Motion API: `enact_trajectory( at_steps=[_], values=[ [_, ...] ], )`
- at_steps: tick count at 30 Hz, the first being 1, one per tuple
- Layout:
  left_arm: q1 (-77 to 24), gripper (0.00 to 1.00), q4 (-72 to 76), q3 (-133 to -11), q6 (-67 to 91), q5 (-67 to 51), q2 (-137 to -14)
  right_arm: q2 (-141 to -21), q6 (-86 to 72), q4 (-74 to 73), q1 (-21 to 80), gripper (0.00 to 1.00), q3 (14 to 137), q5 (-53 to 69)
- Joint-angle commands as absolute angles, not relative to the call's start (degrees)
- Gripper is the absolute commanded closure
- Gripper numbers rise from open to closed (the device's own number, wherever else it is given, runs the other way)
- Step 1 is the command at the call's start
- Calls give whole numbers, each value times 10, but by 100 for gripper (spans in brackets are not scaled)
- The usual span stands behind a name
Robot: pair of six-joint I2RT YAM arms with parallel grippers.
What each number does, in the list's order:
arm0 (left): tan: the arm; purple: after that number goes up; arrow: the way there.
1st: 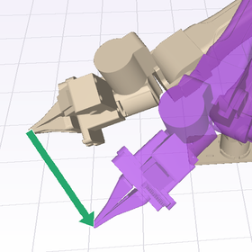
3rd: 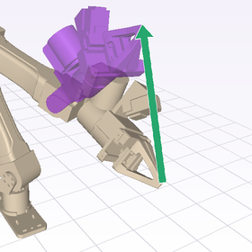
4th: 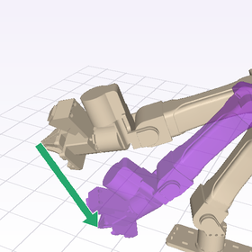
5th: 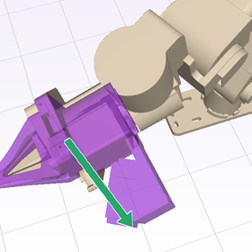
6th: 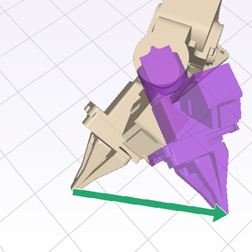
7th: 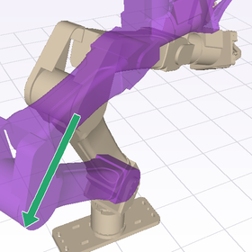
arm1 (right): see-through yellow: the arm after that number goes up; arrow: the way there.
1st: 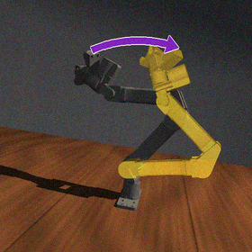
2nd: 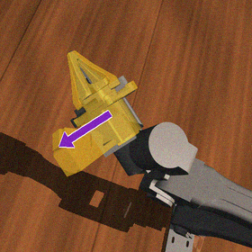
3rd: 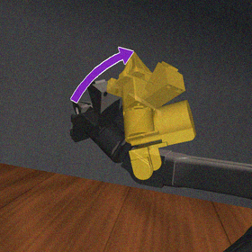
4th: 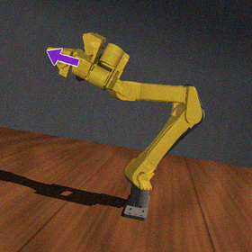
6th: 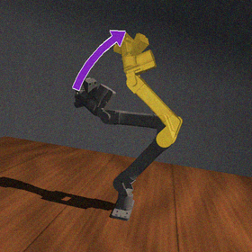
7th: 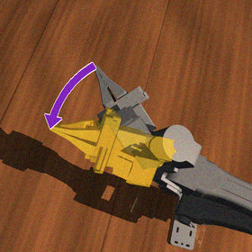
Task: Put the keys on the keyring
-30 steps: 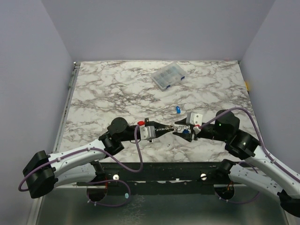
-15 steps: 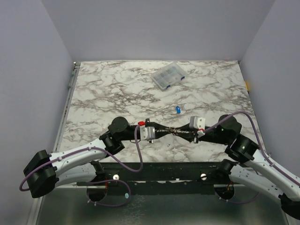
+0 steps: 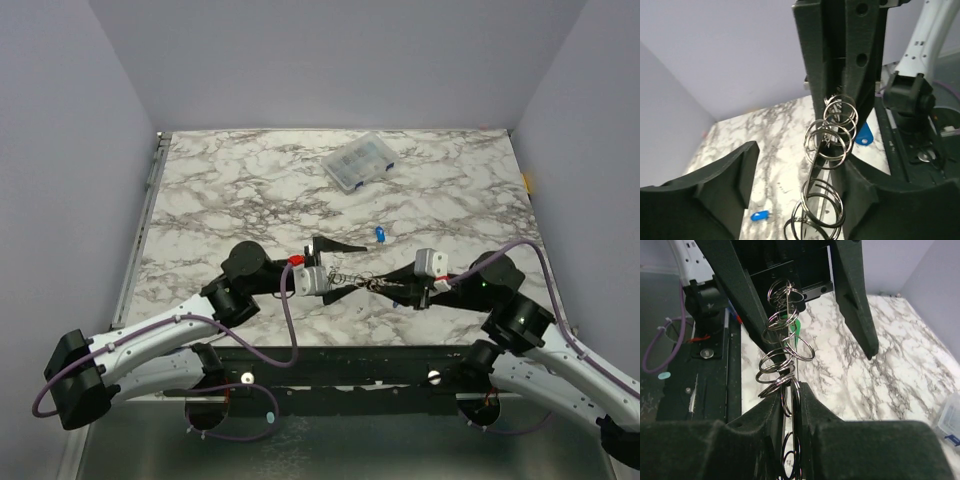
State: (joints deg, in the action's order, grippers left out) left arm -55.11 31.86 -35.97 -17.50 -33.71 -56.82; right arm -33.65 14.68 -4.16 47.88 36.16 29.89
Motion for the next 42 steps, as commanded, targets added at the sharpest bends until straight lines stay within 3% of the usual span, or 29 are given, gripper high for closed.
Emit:
enact_trajectory(
  at_steps=[1,5,9,13,19,26,34,42],
  values=[
    [-559,32,179,-405,-200,-290,-529,-330,167,-39,479,100,407,267],
    [-560,32,114,-452,-205,-308,-507,-315,165,-50,479,99,398,256],
    [-563,41,-7,-533,-249,-361,-518,-327,173,-98,479,99,417,241],
    [-590,41,-102,-599,-293,-315,-560,-351,174,-154,479,99,454,241],
    [-638,36,-209,-675,-359,-221,-644,-381,153,-252,479,99,513,200],
    [-660,32,-218,-692,-389,-211,-708,-410,114,-353,479,99,569,187],
    [-663,57,-177,-686,-390,-175,-724,-404,118,-356,479,99,560,191],
    [-663,69,-107,-636,-383,-175,-666,-400,125,-363,479,99,551,178]
  ],
)
